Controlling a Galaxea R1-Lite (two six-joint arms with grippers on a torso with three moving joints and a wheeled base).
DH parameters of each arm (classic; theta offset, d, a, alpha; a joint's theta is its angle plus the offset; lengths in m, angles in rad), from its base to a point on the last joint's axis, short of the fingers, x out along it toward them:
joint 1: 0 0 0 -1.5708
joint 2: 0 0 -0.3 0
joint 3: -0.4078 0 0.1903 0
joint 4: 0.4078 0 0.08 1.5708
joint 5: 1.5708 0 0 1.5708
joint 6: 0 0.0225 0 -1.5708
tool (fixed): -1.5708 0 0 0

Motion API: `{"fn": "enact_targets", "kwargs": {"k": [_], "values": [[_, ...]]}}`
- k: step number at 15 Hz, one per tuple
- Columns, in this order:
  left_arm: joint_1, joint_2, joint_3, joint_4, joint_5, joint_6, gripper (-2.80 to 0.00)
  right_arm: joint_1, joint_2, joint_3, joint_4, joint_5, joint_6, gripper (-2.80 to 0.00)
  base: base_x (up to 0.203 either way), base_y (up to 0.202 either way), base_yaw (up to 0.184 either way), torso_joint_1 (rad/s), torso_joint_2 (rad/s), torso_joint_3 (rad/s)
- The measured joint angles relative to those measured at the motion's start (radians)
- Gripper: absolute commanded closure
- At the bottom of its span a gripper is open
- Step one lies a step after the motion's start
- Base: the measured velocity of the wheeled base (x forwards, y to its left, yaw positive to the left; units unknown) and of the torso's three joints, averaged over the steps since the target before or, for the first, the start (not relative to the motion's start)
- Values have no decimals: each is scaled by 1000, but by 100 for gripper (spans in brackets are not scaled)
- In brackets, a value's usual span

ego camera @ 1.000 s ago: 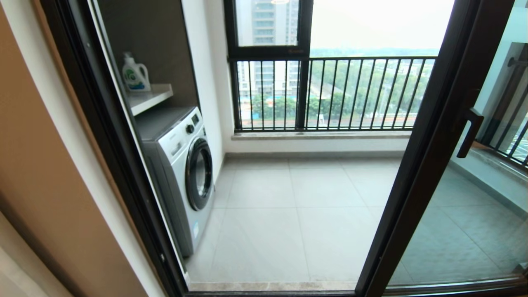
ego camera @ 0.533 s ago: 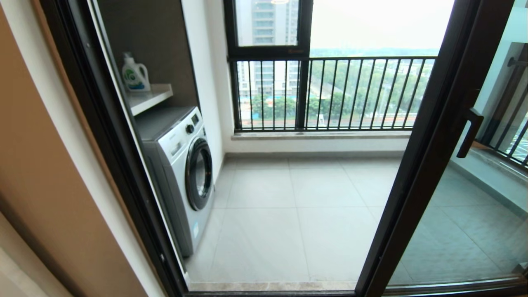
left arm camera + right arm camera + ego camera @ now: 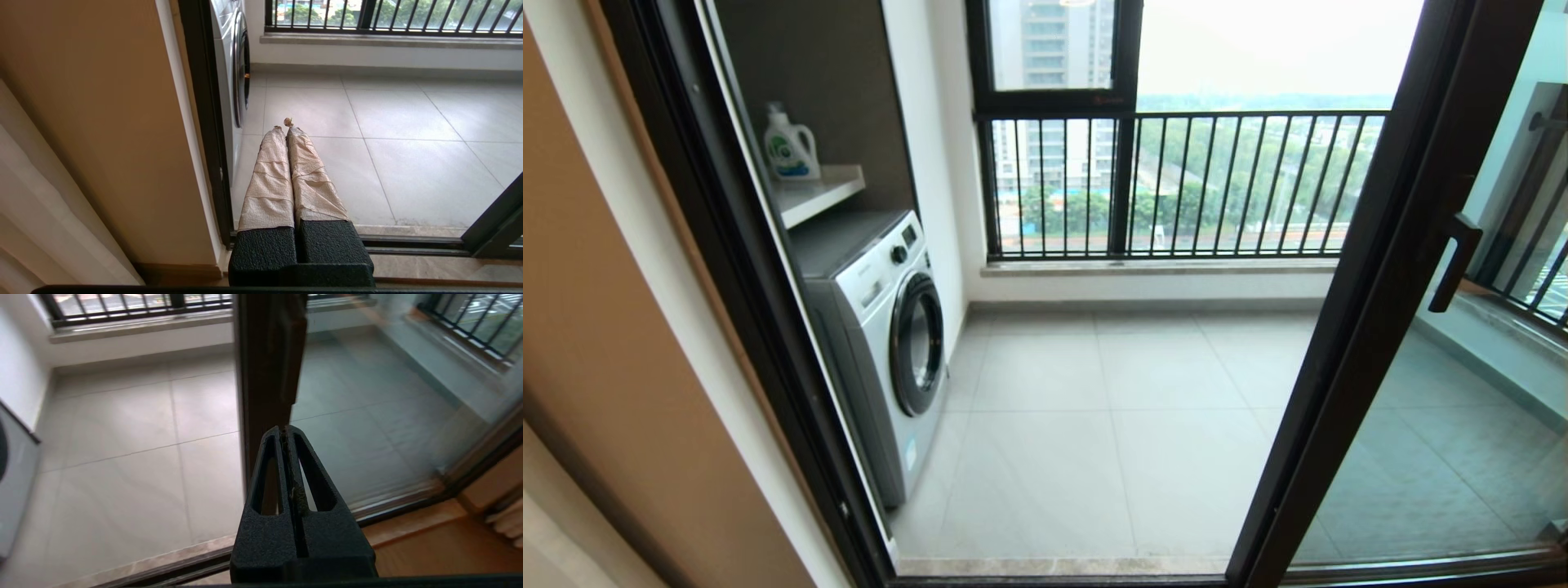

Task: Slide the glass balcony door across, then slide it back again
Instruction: Close the slid door

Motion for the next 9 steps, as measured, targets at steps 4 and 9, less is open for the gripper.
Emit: {"fn": "enact_targets", "kwargs": {"k": [4,9], "values": [[0,0,0,0,0,0,0,-182,88,-40,3,0,-54,0,0,0,0,0,0,0],[0,0,0,0,0,0,0,-322,251,-144,-2,60,-52,0,0,0,0,0,0,0]]}}
